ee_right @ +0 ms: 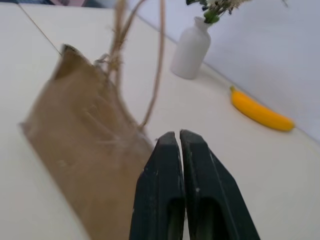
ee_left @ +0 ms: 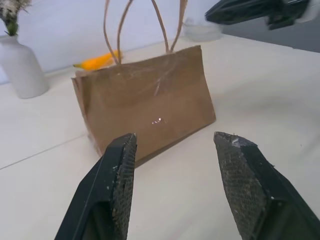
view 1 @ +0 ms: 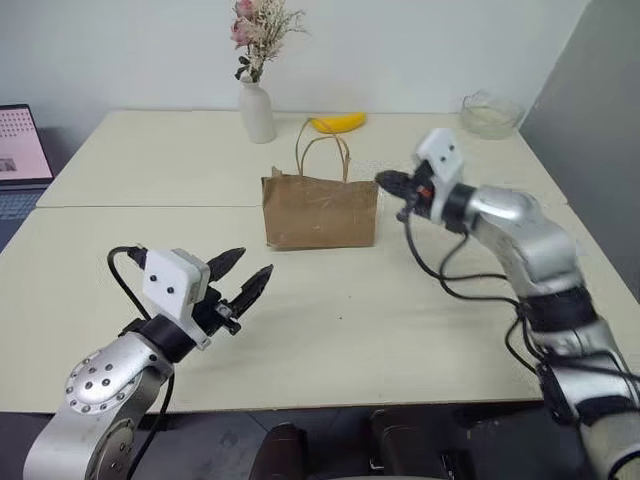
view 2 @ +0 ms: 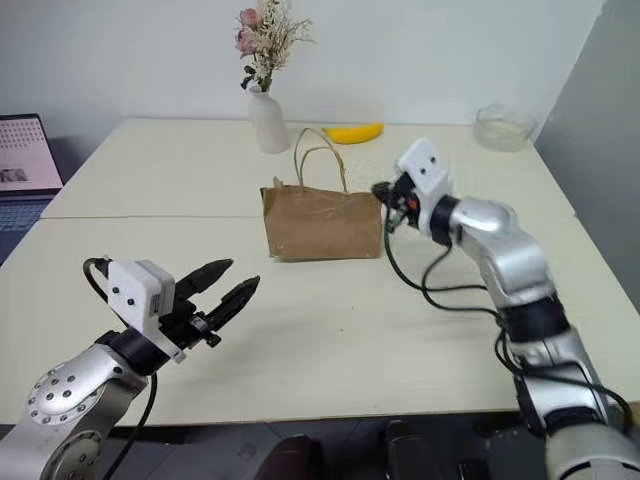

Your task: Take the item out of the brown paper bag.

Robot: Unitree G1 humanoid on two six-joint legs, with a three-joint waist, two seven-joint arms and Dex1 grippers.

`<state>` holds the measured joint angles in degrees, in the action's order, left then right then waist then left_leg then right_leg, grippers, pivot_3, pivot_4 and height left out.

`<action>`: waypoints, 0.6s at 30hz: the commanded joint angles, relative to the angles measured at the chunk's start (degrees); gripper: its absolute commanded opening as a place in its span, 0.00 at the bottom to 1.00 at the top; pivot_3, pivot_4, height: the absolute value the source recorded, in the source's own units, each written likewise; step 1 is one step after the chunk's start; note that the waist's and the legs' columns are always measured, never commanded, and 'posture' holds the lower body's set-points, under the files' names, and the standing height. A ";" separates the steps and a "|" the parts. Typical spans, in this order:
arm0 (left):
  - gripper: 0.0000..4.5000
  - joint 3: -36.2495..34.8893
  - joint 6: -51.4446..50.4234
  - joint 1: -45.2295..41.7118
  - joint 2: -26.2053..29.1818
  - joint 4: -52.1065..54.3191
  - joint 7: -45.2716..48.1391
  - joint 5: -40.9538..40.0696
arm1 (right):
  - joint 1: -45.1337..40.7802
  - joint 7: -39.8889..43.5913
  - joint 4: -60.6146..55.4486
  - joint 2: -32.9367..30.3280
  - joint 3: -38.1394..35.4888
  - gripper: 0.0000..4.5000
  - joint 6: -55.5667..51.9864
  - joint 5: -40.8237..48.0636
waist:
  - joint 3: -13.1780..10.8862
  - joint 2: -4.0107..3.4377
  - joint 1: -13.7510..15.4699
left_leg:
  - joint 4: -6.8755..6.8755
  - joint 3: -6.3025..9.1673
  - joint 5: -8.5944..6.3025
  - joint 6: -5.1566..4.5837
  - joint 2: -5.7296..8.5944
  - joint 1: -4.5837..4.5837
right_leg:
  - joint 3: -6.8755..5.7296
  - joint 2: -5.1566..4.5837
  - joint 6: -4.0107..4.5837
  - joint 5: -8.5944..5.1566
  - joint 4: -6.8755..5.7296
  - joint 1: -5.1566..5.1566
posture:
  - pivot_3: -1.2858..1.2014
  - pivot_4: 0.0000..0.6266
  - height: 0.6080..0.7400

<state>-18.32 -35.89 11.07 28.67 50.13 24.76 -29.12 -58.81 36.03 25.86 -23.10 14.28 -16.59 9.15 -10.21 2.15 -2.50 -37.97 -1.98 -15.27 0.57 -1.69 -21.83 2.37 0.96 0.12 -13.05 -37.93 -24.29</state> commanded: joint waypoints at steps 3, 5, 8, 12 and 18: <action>0.57 -1.19 1.19 0.83 1.27 2.91 -0.86 0.08 | -15.26 -0.07 29.87 5.71 3.54 0.00 17.26 -11.14 | -0.01 -0.02 -0.02 | 0.09 0.06 0.00 0.00 -0.02 -0.07 | -0.06 0.00 0.26 0.03 -0.02 -0.08 | 0.52 0.24 1.00; 0.57 -0.99 1.28 1.29 1.71 3.29 -0.70 0.17 | -18.95 1.39 37.21 7.38 4.85 0.00 20.19 -14.20 | -0.01 -0.02 0.10 | 0.11 0.10 -0.01 0.01 -0.03 -0.14 | -0.11 -0.01 0.38 0.07 0.03 -0.09 | 0.52 0.24 1.00; 0.57 -0.76 1.39 1.96 2.21 3.92 -0.63 0.26 | -21.68 5.74 42.71 8.16 6.08 0.00 23.75 -17.41 | -0.02 -0.03 0.13 | 0.10 0.03 -0.02 0.02 0.00 -0.15 | -0.06 -0.05 0.37 0.07 0.12 -0.08 | 0.52 0.24 1.00; 0.57 -1.70 1.52 4.62 2.98 5.21 0.40 -0.15 | -21.97 18.77 42.13 6.10 6.50 0.00 27.93 -18.45 | -0.03 -0.04 0.12 | 0.09 0.01 -0.02 0.02 0.01 -0.15 | -0.04 -0.08 0.29 0.05 0.15 -0.07 | 0.52 0.24 1.00; 0.57 -2.14 2.22 10.32 4.77 7.07 3.48 -0.61 | -17.90 29.77 35.87 3.31 5.12 0.00 30.22 -17.01 | -0.05 -0.08 0.13 | 0.09 0.05 -0.02 0.02 -0.04 -0.06 | -0.09 -0.06 0.14 -0.08 0.01 -0.06 | 0.52 0.24 1.00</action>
<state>-19.46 -35.10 20.33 32.85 54.36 27.08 -29.25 -77.19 62.72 64.78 -18.98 20.73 12.79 -8.83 -10.26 2.07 -2.37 -37.88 -1.92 -15.29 0.58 -1.74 -21.87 2.29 0.92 0.25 -13.14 -37.93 -24.36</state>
